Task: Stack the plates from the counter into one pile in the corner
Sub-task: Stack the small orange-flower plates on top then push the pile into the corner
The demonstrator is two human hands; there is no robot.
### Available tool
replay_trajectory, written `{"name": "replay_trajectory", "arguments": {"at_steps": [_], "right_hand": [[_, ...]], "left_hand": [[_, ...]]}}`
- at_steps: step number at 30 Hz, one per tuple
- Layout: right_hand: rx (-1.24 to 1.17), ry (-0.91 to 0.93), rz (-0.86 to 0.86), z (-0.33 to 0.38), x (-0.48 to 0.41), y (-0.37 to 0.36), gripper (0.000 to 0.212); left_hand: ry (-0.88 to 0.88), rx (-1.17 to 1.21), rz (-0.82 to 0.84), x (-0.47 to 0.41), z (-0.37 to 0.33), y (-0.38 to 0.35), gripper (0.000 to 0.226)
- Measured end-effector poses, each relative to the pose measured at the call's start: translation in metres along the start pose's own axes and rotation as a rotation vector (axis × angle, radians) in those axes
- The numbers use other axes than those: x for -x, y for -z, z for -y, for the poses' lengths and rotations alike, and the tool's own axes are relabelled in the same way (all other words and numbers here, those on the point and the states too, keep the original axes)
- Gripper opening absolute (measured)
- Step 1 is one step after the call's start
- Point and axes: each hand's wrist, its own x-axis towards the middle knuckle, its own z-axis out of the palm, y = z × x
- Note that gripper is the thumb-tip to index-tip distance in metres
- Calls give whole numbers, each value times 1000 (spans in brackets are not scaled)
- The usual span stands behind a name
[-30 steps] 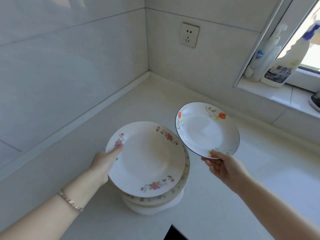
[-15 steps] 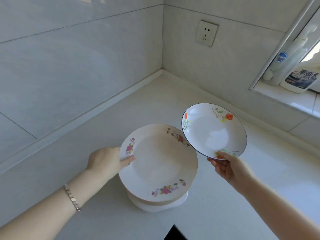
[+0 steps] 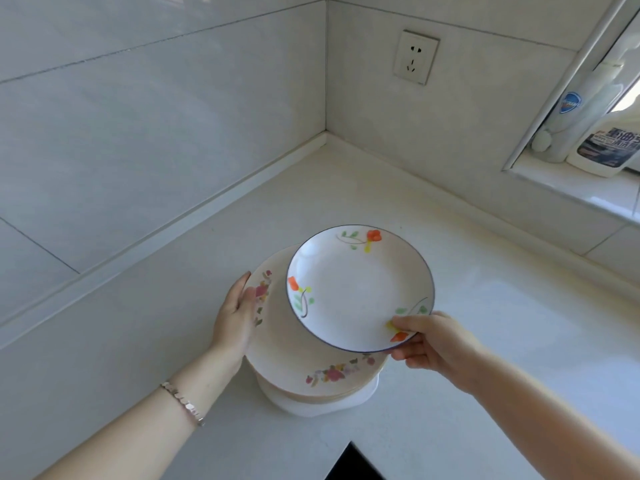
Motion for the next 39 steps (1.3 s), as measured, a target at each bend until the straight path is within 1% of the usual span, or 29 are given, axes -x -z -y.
{"name": "replay_trajectory", "arguments": {"at_steps": [7,10,12,14,17,18,21,22,23,27,30,32,33,34,35,37,38,39], "right_hand": [[17,-52,106,-2,-10,-29,10],[44,-67,157,-2,-12,-32,14],[187,-84,149,0,-11,-33,25],[393,-90,110,1,-7,-33,37],[577,-93,37,2,-6,-30,44],[646,-66,-18,2,-7,-28,45],[891,121,-291,2,-14,-21,47],[914,163,-349,1,-17,-20,45],[903,190,-369,-1,-19,-20,42],[868,236,-377,-9,-23,-22,38],[852,245,-385,-11,-21,-20,43],[834,261,-379,-11,-20,-19,46],[798,264,-376,-12,-18,-17,49],[742,260,-372,-12,-17,-13,52],[679,250,-369,-14,-14,-8,55],[572,224,-377,-17,-6,10,55],[533,211,-391,-19,-2,22,51],[501,195,-410,-23,3,35,46]], "left_hand": [[70,7,66,-5,-1,4,41],[100,-17,95,-10,2,7,40],[119,-15,108,-10,1,8,40],[132,-11,112,-10,-1,7,40],[134,-4,114,-8,-3,6,38],[131,1,110,-8,-4,6,38],[133,9,95,-9,-2,6,38],[135,13,96,-8,-3,6,38],[136,16,99,-9,-3,6,36],[158,-19,115,-11,-16,8,28],[130,-114,61,-14,-28,7,34],[41,-268,24,-13,-39,-1,41],[-43,-362,19,-10,-45,-8,44],[-164,-462,19,-3,-52,-16,46],[-328,-549,27,4,-59,-26,47],[-685,-645,95,16,-68,-50,41],[-803,-673,169,20,-73,-66,36],[-855,-701,265,25,-76,-84,31]]}}
